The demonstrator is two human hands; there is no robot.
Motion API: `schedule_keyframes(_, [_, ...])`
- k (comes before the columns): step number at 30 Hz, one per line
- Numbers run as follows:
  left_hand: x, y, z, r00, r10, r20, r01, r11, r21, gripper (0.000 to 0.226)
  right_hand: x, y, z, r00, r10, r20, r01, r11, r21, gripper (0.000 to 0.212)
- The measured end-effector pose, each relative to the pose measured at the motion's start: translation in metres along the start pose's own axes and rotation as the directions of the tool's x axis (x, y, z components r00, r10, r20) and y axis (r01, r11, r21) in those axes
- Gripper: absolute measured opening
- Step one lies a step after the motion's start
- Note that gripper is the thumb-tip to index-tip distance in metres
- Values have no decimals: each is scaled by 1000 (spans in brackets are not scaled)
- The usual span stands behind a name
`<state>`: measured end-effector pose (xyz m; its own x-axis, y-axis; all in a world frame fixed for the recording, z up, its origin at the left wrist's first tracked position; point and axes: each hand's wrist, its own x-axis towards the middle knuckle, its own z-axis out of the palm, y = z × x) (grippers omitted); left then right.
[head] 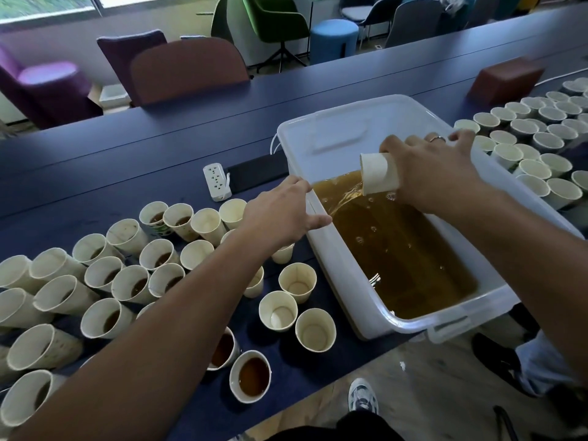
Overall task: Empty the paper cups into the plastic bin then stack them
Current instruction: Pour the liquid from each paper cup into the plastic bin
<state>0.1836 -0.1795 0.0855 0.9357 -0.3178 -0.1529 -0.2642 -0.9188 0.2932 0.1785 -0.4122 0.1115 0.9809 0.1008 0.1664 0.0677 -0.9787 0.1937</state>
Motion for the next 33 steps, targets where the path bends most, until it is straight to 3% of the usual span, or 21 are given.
schedule_keyframes(3, [-1,0,0,1000,1,2,-1,1000,1,76,2,-1,-7,998,-28,-47,25,999,-48,55])
schedule_keyframes(9, [-1,0,0,1000,0,3,0,1000,6,76,3,-5,-6,985,23,-169,-17,999,36,55])
schedule_keyframes(13, [-2,0,1,1000,-2,-4,2,1000,4,75,-4,-9,13,999,-30,-34,28,998,-49,54])
schedule_keyframes(17, [-1,-2,2,1000,2,-17,-2,1000,-4,75,-3,-7,14,989,52,-135,-40,995,93,55])
schedule_keyframes(21, [0,-3,3,1000,6,-27,-6,1000,-14,75,-8,-12,17,996,43,78,-46,998,33,52])
schedule_keyframes(24, [4,-7,0,1000,12,-12,-14,989,-148,64,-10,-21,11,990,105,90,-125,956,265,62])
schedule_keyframes(26, [5,-12,-6,1000,7,-30,-18,922,-386,39,-9,-32,5,988,148,52,-156,889,431,64])
schedule_keyframes(28, [3,-16,-13,997,-33,-72,-17,792,-610,22,-10,-46,2,988,151,2,-130,847,516,67])
schedule_keyframes(33, [-10,-27,-30,983,-156,-94,12,573,-820,33,-12,-78,8,993,114,-39,-68,794,604,75])
